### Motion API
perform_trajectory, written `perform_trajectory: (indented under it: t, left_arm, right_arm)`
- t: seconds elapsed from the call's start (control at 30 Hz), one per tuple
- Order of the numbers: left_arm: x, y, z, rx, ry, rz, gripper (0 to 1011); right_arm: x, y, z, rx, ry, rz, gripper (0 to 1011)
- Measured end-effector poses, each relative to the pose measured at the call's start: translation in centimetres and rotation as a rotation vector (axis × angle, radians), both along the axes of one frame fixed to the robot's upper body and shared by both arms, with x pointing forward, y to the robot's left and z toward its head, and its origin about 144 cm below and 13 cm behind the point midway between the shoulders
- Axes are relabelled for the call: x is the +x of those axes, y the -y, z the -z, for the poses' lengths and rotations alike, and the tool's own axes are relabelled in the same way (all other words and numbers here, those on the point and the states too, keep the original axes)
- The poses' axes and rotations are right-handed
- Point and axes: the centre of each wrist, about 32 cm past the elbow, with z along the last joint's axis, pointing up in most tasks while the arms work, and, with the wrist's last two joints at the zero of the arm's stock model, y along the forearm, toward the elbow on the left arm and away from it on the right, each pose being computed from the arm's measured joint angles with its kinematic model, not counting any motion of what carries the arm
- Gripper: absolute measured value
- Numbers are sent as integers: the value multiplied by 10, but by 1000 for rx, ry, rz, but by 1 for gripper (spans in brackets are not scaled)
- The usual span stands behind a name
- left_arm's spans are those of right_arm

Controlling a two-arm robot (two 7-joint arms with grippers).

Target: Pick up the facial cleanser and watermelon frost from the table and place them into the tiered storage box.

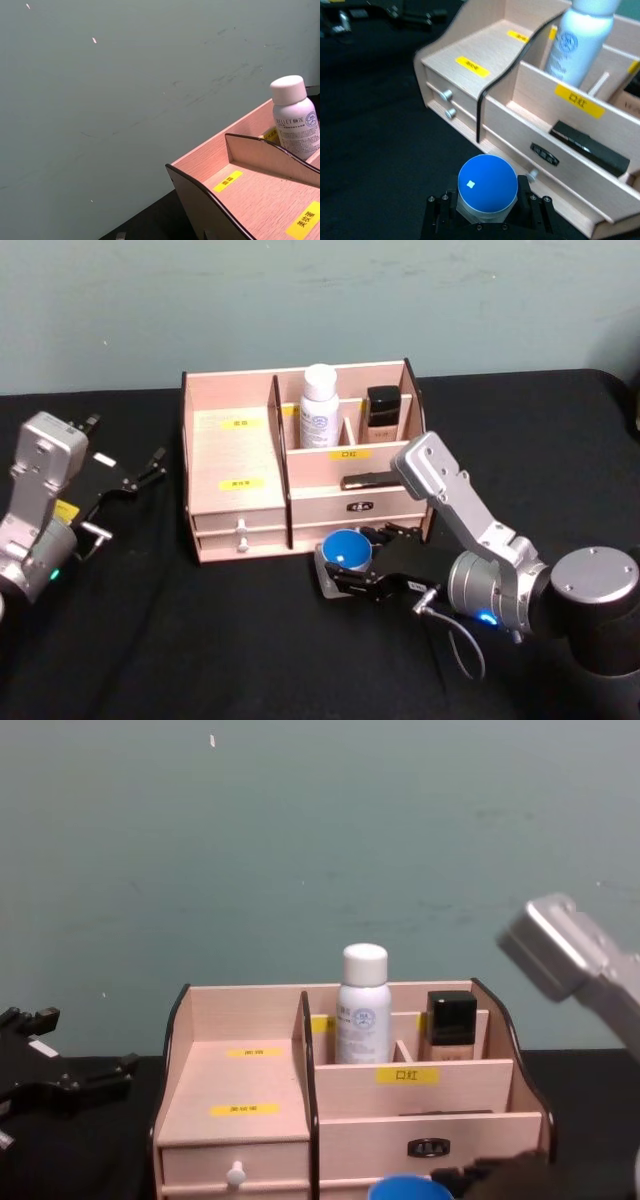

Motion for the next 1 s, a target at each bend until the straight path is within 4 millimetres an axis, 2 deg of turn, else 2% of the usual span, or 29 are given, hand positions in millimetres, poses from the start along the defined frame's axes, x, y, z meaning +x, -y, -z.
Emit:
perform_trajectory:
  t: [0.37, 0.6, 1.0]
  left_arm:
    - [0, 0, 0, 0, 0, 0, 1010]
    - [0, 0, 0, 0, 0, 0, 1010]
    - [0, 0, 0, 0, 0, 0, 1010]
  right_arm:
    - [6, -7, -30, 80, 63, -77, 718]
    - [17, -31, -52, 124, 107, -139, 718]
    - [45, -66, -60, 147, 133, -164, 718]
